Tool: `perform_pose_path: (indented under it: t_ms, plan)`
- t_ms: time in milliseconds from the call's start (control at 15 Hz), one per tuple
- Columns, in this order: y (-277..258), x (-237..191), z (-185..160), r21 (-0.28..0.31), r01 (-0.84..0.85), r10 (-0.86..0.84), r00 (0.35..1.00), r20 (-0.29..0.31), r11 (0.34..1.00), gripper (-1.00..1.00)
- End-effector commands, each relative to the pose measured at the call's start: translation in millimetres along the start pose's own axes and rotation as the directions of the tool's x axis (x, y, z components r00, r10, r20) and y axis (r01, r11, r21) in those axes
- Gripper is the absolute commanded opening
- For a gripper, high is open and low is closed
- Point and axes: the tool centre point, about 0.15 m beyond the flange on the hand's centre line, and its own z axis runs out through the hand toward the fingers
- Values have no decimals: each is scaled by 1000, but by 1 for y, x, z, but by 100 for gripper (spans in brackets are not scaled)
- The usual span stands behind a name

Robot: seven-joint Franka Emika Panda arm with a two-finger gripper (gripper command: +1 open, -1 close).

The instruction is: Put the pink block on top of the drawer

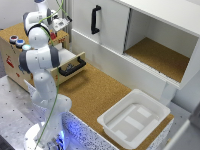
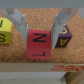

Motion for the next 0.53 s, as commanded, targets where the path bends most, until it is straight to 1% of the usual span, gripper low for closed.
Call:
perform_pose_path:
  t_ms: [0,133,200,400,467]
  plan:
    - [6,49,14,77,53,-63,988,141,996,-100]
    - [-2,54,6,70,53,-62,988,143,996,-100]
    - [-5,54,0,56,47,-55,987,151,997,100]
    - [-12,45,-24,13,-9,7,987,158,1000,100]
    - [-12,45,-24,13,-9,7,987,158,1000,100]
